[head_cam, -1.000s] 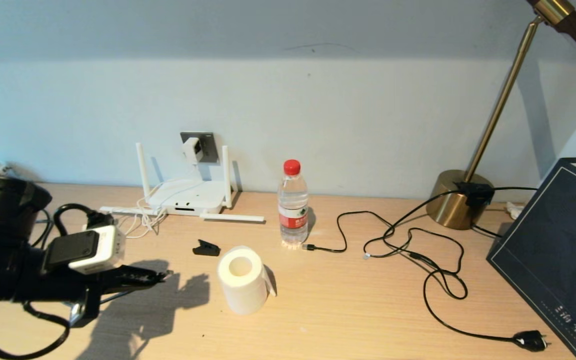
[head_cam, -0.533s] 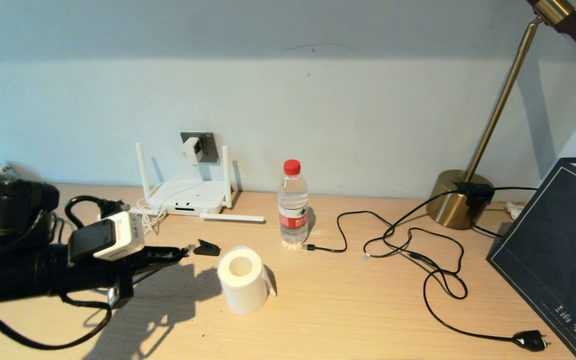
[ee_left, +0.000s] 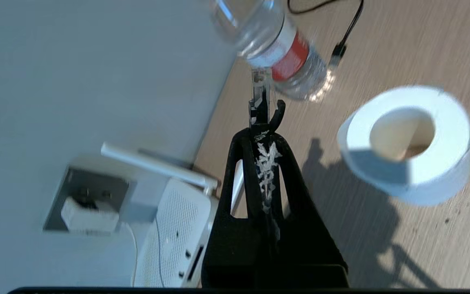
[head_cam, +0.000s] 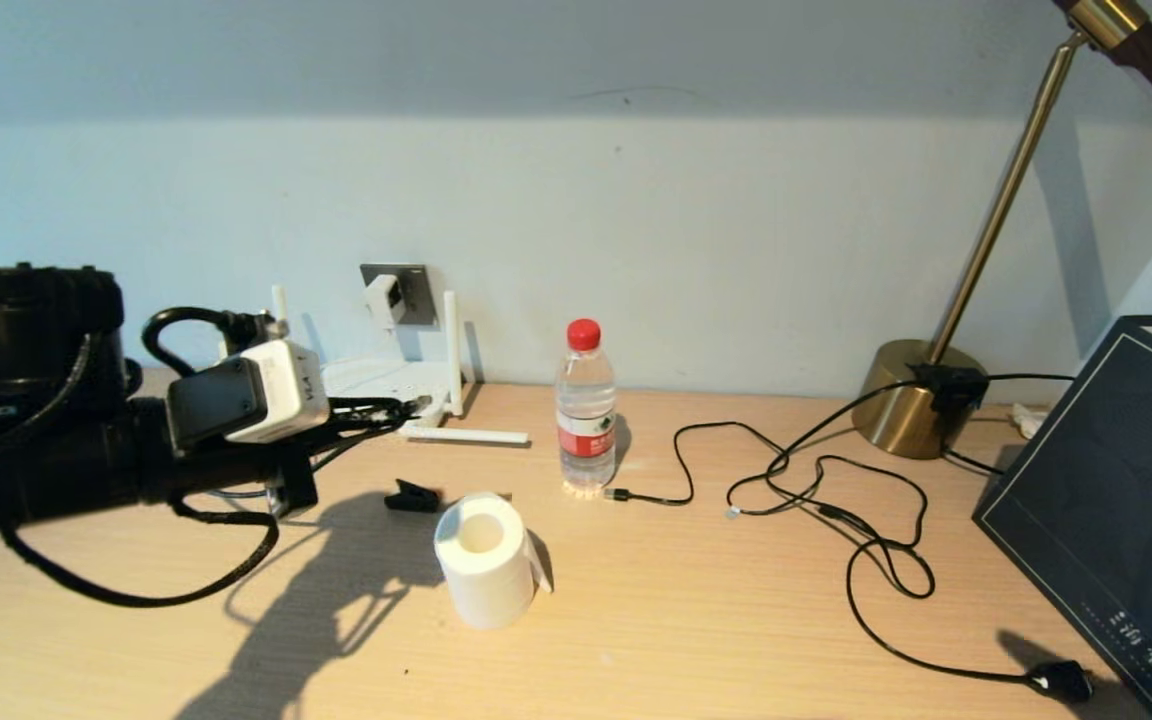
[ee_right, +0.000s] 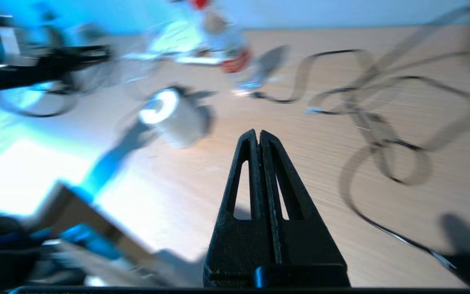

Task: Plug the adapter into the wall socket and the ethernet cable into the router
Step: Hand it to the other hand

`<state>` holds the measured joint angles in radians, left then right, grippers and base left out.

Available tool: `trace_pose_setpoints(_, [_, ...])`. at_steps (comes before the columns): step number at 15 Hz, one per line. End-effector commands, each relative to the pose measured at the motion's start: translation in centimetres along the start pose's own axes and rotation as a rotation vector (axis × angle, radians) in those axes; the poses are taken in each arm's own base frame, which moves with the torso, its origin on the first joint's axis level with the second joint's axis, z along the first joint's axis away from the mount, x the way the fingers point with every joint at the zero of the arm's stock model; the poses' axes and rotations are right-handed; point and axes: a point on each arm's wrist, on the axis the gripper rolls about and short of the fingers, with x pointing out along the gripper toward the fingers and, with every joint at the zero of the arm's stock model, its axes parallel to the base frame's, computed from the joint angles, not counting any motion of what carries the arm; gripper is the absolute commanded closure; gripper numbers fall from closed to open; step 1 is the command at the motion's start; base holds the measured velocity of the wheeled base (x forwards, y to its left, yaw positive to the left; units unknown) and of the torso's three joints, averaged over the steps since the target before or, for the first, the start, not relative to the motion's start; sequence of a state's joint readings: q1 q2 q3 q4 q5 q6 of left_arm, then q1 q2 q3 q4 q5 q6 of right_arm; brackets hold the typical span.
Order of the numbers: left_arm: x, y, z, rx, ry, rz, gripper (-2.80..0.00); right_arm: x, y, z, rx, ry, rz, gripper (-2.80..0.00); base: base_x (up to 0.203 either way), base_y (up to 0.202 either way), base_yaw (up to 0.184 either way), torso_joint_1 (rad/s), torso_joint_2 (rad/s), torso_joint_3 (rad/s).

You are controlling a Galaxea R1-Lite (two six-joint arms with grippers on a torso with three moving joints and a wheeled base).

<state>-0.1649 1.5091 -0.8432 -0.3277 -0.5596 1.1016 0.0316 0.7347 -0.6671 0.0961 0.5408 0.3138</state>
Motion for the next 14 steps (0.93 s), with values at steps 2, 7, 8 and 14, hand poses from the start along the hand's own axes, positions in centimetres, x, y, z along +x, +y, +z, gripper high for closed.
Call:
trace_pose_setpoints(2, [2.1, -0.5, 3.3, 0.062, -0.077, -0.037, 0.0, 9.6, -0.9, 4.0, 0.105, 0.266, 0.217, 0.0, 0.0, 0.0, 0.0, 0.0, 0.0, 0.0])
trace_pose_setpoints(7, [5.3, -0.2, 5.8, 0.1, -0.058, -0.021, 0.0, 19.0, 3.5, 3.3, 0.029, 0.315, 0.259, 0.0, 0.0, 0.0, 0.0, 0.0, 0.0, 0.0])
trace_pose_setpoints(8, [5.6, -0.1, 5.7, 0.103, -0.051, -0.014, 0.0, 20.3, 4.0, 3.1, 0.026, 0.317, 0.255, 0.0, 0.0, 0.0, 0.0, 0.0, 0.0, 0.0])
trace_pose_setpoints(14, [6.6, 0.7, 6.6, 0.119, -0.065, 0.009, 0.0, 25.6, 7.6, 2.3, 0.017, 0.248, 0.38, -2.8, 0.0, 0.0, 0.0, 0.0, 0.0, 0.0])
